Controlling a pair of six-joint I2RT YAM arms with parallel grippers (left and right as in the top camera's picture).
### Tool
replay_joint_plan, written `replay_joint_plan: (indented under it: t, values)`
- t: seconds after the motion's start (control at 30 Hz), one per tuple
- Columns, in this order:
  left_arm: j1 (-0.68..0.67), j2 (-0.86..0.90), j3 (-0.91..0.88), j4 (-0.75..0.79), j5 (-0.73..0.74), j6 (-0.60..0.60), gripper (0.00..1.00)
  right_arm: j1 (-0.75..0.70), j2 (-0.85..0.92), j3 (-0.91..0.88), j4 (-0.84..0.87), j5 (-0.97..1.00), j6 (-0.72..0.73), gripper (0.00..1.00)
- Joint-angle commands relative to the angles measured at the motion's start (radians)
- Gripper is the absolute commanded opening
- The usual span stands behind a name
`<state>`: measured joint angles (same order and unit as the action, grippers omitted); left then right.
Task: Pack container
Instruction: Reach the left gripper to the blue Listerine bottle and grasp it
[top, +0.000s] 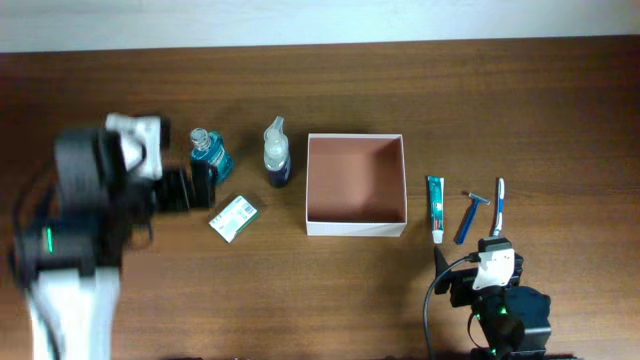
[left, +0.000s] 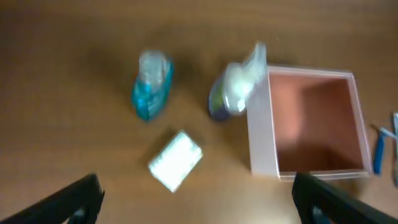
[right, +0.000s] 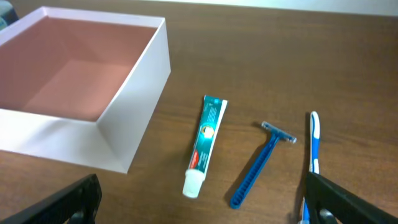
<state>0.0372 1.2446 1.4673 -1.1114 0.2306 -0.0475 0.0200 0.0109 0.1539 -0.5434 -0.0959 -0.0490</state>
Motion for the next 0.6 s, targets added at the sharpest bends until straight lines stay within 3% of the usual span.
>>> replay_joint_plan:
  t: [0.0,0.13,0.4,0.57]
  values:
    - [0.005,0.290,0.268,-0.121,0.013,0.133,0.99,-0.007,-0.007,-0.006,0.002,-0.002,0.005,0.98]
    - [0.005,0.510,0.408,-0.161,0.009,0.196,0.99,-0.007,-0.007,-0.006,0.002,-0.002,0.005,0.99]
    - [0.005,0.707,0.411,-0.131,-0.053,0.290,0.96,-0.007,-0.007,-0.006,0.002,-0.002,0.005,0.99]
    - [0.002,0.769,0.411,-0.119,-0.055,0.341,0.77,-0.007,-0.006,-0.006,0.002,-0.002,0.005,0.99]
